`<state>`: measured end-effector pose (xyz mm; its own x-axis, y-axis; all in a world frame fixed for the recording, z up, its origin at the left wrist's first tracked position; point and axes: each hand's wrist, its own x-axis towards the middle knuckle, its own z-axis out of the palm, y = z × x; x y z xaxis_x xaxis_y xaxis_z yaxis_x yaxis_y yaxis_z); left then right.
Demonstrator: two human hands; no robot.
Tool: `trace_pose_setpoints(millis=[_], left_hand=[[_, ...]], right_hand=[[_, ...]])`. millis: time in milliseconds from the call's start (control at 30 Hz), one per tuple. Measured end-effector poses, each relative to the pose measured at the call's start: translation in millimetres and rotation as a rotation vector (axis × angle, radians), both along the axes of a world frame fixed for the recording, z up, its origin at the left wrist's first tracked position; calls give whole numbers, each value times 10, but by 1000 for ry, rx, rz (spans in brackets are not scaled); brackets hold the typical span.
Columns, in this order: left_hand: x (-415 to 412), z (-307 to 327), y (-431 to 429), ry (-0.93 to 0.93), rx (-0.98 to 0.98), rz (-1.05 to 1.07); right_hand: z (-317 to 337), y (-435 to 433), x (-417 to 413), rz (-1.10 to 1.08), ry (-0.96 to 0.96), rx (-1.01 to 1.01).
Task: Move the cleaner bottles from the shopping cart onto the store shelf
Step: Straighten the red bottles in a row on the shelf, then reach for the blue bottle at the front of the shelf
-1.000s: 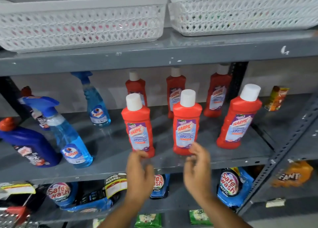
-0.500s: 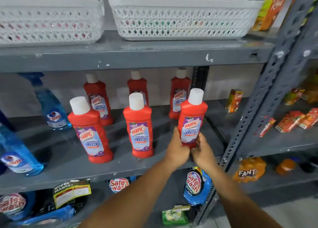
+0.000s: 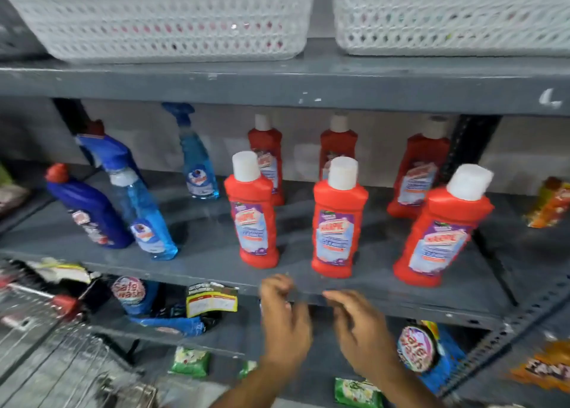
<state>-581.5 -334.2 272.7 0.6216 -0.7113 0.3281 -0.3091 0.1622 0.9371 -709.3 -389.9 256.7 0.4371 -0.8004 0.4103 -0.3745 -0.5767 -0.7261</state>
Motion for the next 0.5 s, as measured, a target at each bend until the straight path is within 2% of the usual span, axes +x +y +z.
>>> trace_pose_setpoints(millis=[67,100,167,267,300,400,433,500], left_hand=[[493,-44,41,-3,96,190],[712,-24,6,-3,201,212],[996,97,-82,11,318,121],[1121,317,-157,22,319,-115],[1165,324,-142,12,332,-161],[1362,273,121,27,288,-173],[1487,224,254,44,236,-119],[1940,161,512,96,144,63]], right_hand=[[-5,-23,492,94,31,42],[30,-38,737,98,41,76],[48,-115,1135,53,68,177],[43,-179,1404,18,10,284],[52,-153,1453,-25,-26,251],[58,59,1603,-345,-178,52],[87,200,1719,-347,-219,-7],[115,501,2214,-119,-184,-91]])
